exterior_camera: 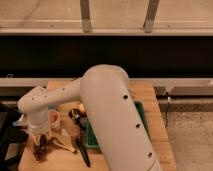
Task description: Place grapes in metal cup
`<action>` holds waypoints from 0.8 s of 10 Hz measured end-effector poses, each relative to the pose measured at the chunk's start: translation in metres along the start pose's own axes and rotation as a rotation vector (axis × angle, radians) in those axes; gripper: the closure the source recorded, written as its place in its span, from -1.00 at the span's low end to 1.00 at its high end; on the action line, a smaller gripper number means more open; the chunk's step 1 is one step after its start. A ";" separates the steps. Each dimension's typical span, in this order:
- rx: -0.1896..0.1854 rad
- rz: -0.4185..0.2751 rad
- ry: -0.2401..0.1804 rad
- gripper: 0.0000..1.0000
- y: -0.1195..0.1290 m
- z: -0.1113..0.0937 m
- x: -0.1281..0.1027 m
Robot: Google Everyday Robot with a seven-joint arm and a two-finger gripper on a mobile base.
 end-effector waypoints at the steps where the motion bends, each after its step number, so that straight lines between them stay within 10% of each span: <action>1: 0.006 0.003 -0.012 1.00 -0.002 -0.007 0.003; 8: 0.082 0.033 -0.109 1.00 -0.005 -0.065 0.023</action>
